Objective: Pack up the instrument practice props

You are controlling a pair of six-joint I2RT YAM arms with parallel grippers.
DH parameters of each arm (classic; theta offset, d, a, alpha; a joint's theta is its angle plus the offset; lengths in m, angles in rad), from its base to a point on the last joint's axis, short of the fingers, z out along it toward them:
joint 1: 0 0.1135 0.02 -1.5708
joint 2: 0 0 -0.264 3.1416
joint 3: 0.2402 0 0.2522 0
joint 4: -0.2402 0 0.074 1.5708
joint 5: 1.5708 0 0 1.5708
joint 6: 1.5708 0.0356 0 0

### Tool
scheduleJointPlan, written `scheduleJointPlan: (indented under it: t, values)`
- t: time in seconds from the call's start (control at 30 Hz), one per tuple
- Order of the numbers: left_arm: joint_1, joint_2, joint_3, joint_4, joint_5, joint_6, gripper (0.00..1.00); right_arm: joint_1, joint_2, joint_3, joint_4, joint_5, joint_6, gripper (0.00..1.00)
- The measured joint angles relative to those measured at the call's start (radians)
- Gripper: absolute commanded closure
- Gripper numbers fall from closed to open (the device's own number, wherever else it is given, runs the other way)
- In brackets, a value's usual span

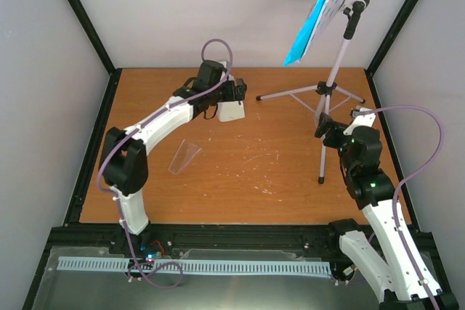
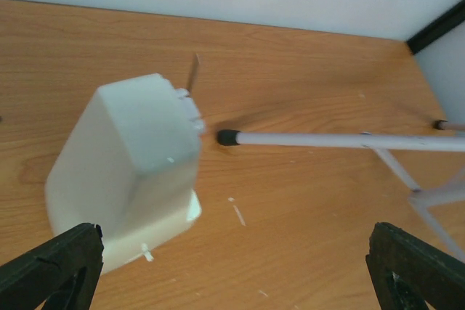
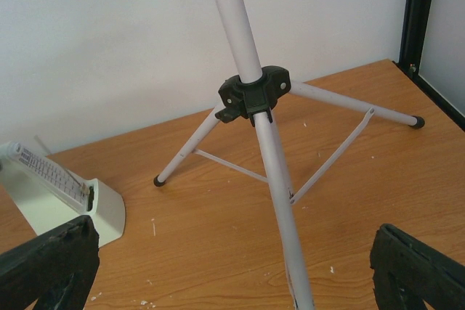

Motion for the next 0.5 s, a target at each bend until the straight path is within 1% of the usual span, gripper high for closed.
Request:
scheduleJointPlan:
  t: [0.1, 0.23, 0.27, 0.33, 0.5]
  values:
    - [0.000, 0.075, 0.064, -0.037, -0.064, 0.002, 0.00, 0.000, -0.018, 0.000, -0.013, -0.008, -0.009, 0.00]
    - [0.000, 0.126, 0.117, -0.068, -0.134, 0.019, 0.02, 0.000, -0.026, 0.000, -0.014, -0.034, -0.018, 0.00]
    - [0.000, 0.134, 0.126, -0.069, -0.145, 0.027, 0.06, 0.000, -0.025, 0.000, -0.014, -0.040, -0.019, 0.00]
    - [0.000, 0.142, 0.139, -0.069, -0.156, 0.040, 0.18, 0.000, -0.024, 0.000, -0.014, -0.049, -0.021, 0.00]
    - [0.000, 0.174, 0.206, -0.069, -0.171, 0.080, 0.34, 0.000, -0.018, 0.000, -0.013, -0.074, -0.028, 0.00]
